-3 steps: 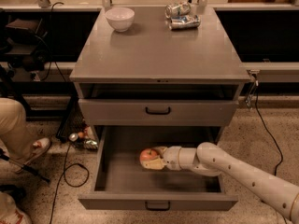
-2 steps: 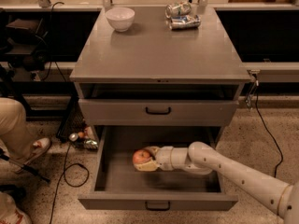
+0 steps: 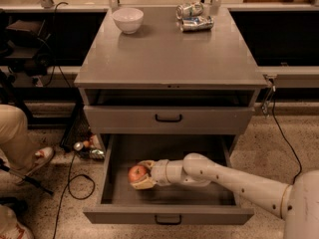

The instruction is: Place apple into middle drawer

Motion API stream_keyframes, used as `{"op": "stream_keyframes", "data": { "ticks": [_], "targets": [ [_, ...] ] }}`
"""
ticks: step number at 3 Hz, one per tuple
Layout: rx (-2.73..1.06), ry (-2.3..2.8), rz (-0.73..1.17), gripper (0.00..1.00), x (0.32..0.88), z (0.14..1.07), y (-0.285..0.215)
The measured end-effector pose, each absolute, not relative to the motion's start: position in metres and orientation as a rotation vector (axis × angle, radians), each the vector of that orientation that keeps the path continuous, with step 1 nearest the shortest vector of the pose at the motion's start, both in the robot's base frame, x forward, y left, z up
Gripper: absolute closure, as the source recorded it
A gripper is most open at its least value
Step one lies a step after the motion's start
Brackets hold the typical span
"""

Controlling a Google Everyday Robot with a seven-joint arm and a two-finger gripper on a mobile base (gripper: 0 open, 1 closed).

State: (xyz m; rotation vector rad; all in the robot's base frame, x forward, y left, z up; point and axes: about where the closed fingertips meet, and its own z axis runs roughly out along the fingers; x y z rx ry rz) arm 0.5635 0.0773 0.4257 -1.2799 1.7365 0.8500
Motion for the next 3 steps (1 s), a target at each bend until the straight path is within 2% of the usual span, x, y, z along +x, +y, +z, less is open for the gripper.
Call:
{"op": "stream_keyframes", "data": {
  "ticks": [2, 3],
  "targets": [
    [-1.329, 1.737, 0.836, 0.97, 0.570, 0.395, 0.111],
    [-1.315, 1.749, 0.827, 0.67, 0.575, 0.386, 0.118]
  ]
}}
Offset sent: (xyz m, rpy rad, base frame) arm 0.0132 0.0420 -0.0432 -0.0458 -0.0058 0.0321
